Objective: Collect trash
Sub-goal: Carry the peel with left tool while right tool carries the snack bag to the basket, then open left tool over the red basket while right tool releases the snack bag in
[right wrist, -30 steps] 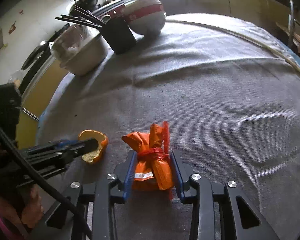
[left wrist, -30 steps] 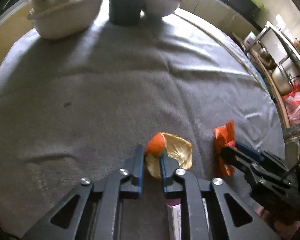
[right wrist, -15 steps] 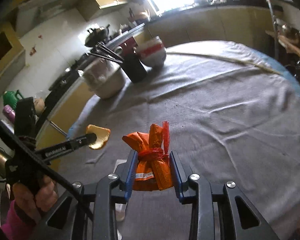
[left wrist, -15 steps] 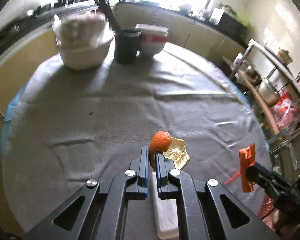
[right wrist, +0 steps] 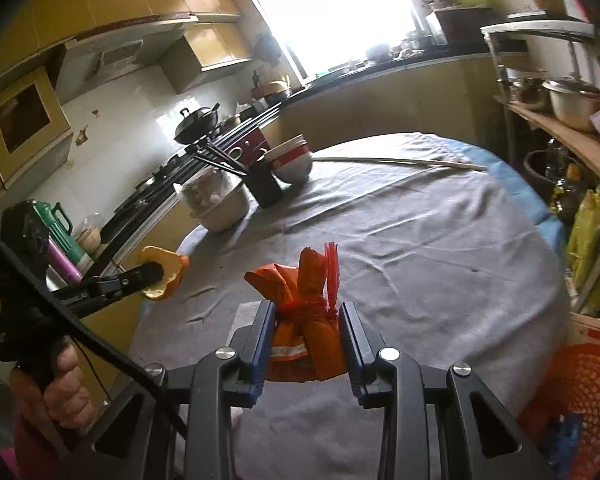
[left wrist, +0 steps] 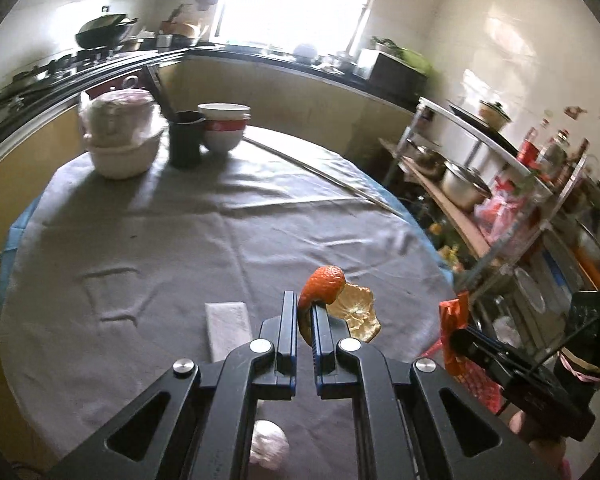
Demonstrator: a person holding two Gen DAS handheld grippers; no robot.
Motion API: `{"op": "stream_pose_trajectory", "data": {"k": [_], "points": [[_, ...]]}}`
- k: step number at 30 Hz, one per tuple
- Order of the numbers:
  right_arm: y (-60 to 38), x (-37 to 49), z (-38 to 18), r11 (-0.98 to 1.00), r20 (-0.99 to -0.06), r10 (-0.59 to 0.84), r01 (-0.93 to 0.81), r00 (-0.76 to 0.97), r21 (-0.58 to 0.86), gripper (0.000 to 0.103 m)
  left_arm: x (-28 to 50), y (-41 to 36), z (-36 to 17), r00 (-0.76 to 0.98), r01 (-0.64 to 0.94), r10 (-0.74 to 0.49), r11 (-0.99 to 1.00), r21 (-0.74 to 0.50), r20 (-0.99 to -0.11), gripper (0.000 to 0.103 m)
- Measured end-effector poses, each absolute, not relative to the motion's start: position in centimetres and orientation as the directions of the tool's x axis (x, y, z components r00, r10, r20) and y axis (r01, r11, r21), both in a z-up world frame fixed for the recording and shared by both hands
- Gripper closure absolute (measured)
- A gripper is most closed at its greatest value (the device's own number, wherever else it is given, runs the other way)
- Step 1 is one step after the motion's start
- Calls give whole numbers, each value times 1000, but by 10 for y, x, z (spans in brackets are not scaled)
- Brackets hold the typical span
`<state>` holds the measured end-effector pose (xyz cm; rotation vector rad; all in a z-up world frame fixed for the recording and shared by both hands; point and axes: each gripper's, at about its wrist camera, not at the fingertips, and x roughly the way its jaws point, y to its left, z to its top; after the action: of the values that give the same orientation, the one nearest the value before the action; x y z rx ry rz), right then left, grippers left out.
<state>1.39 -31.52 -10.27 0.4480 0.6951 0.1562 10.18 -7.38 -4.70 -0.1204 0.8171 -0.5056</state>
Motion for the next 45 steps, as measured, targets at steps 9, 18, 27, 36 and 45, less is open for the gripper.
{"op": "stream_pose_trajectory", "data": {"k": [9,18,27,36,45], "points": [[-373,-44,-117,874,-589,205,125,781,470,68,66,-136,-48,542,502,-495,839,-211,-680,97],[-449,-108,-123,811,-580,94,276,809,516,68,27,-196,-51,466,636,-564,749,-185,-682,97],[-509,-162,-144,709,-594,21,407,804,576,68,-12,-261,-66,332,767,-619,617,-178,-712,97],[-530,-175,-171,651,-624,16,466,781,600,68,-32,-312,-93,237,819,-604,546,-178,-760,97],[-541,-182,-195,596,-641,34,499,767,629,66,-42,-345,-115,203,852,-564,505,-140,-800,97]]}}
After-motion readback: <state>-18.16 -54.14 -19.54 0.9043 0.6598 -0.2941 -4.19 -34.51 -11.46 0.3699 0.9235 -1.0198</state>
